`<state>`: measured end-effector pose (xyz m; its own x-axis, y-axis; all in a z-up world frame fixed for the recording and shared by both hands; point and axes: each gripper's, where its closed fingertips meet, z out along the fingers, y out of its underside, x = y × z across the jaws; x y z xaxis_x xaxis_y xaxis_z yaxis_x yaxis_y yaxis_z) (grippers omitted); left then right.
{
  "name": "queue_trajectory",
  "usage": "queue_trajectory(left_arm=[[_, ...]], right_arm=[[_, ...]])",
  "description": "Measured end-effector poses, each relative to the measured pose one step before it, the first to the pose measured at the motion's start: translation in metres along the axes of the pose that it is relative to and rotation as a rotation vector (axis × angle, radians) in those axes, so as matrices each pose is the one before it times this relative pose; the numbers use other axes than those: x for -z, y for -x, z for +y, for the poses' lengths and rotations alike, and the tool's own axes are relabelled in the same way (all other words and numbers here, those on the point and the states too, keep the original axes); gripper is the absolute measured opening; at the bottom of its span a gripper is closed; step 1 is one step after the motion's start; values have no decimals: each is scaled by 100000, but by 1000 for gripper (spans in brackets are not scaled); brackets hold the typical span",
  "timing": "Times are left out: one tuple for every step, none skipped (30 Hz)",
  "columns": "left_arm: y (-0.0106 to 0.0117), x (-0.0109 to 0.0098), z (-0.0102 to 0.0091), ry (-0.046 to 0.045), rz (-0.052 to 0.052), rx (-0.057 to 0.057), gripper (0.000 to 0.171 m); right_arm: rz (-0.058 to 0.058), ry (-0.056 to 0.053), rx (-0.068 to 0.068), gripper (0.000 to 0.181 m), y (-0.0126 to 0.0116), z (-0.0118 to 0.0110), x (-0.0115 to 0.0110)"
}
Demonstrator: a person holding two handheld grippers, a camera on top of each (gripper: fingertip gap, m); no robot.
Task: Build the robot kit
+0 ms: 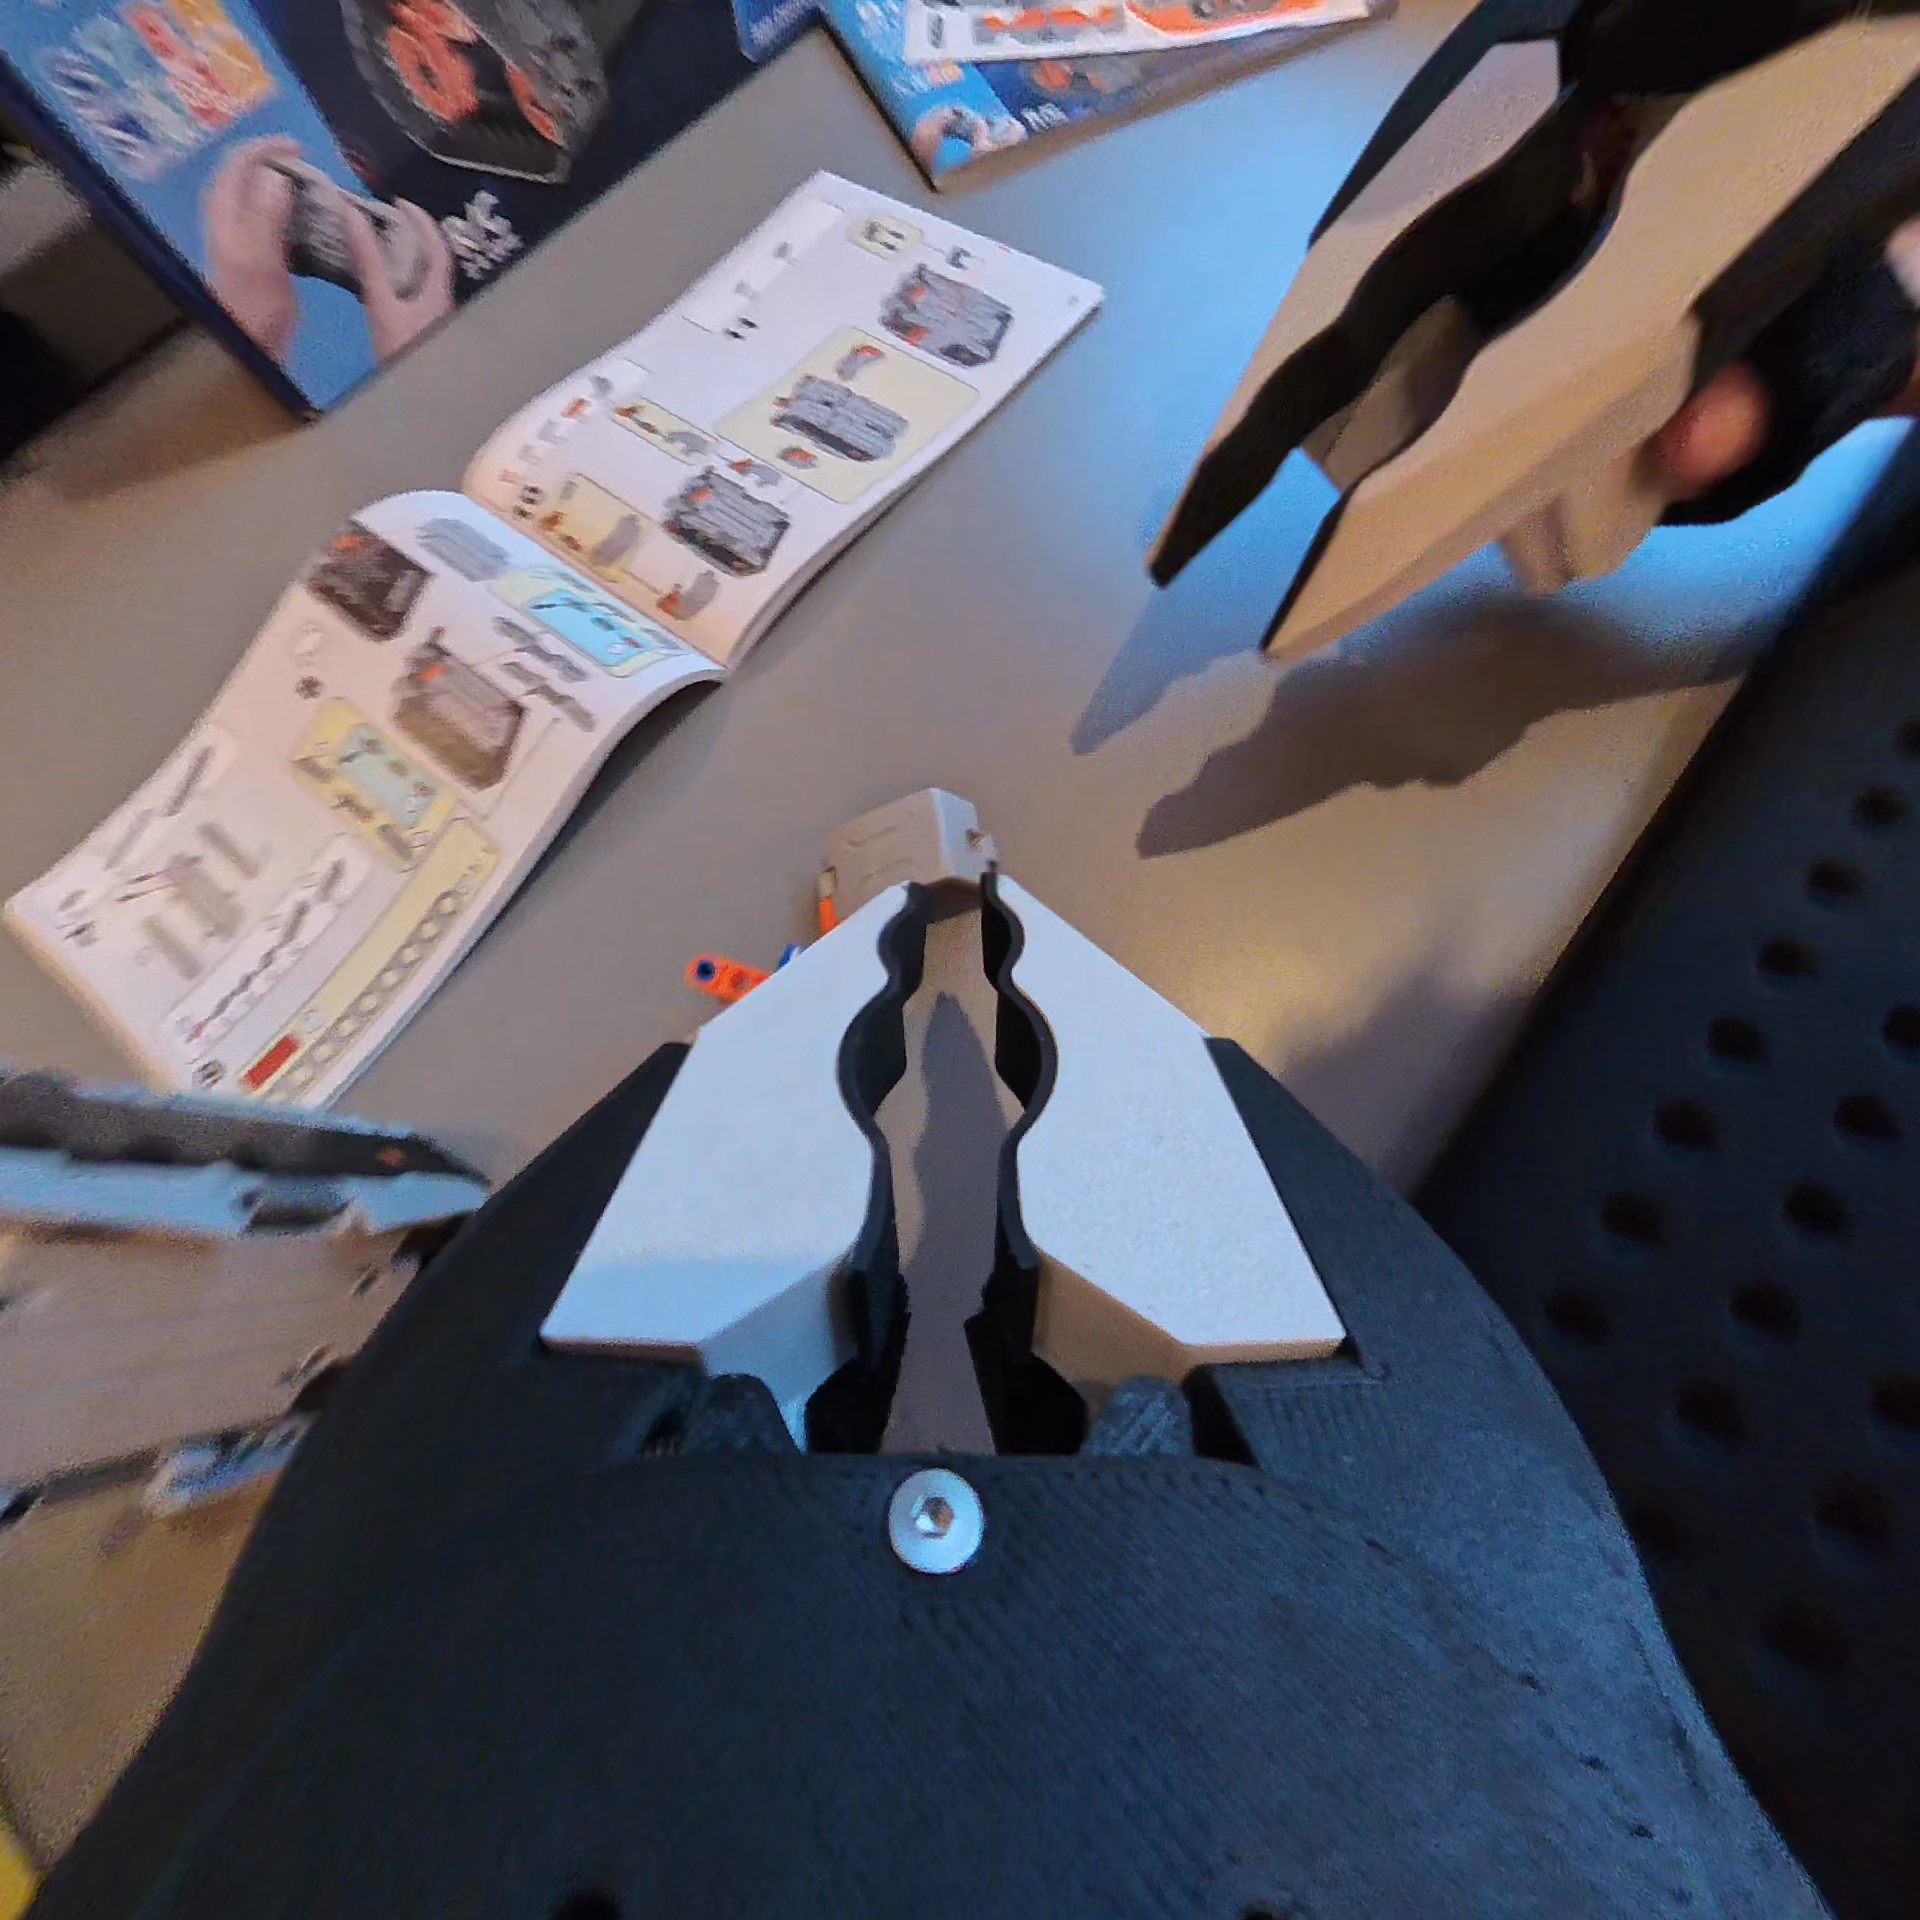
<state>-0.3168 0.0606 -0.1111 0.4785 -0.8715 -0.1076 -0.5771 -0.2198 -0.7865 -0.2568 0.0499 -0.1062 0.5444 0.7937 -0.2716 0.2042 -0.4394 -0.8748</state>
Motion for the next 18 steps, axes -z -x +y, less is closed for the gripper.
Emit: queue_trajectory(left_arm=[[362,914,4,-1324,-3553,785,8],[330,957,15,-1457,-3038,1136,7],[199,940,4,-1558,-1858,1299,7],[80,911,27,-1384,-1009,1298,7],[57,847,78,-1059,-944,1102,7],[41,779,133,-687,-997,726,7],[1,695,207,-310,-937,313,7],[-7,616,257,-58,-878,39,6],[-41,543,271,-140,-681,-21,6],[-121,465,239,-472,-20,62,6],[-176,372,210,-676,541,181,6],[-143,272,223,-678,570,267,5],[-92,194,262,-456,604,335,5],[-89,113,283,-149,845,457,5],[-119,61,281,10,1192,530,5],[-127,28,247,24,1118,313,5],[-93,23,219,-50,685,-84,5],[-92,20,185,21,479,-288,5]], right_arm=[[6849,3219,10768,36,-185,-118,-981],[5445,4045,7624,40,-79,75,-1079],[1090,3782,4141,43,492,106,-1101],[694,3606,1442,46,411,106,-1039],[2489,3419,1334,46,-26,188,-924],[3407,3550,1569,46,-303,254,-794],[2383,2575,655,47,-256,91,-578],[1681,710,-521,46,-234,-179,-349],[1369,64,-929,46,-249,-285,-152],[1354,-342,-1020,44,-281,-319,-79],[76,-10,-1752,40,-116,-253,-89],[-1878,1012,-2088,33,170,-61,-137],[-2002,1467,-2592,23,152,83,-119],[-739,-224,-3108,22,-105,-57,-18],[-1920,-269,-3147,14,-15,-29,96],[-2227,-546,-3469,9,-23,-37,152],[-2811,100,-2379,9,75,57,98],[-3592,265,-351,13,292,82,68]])
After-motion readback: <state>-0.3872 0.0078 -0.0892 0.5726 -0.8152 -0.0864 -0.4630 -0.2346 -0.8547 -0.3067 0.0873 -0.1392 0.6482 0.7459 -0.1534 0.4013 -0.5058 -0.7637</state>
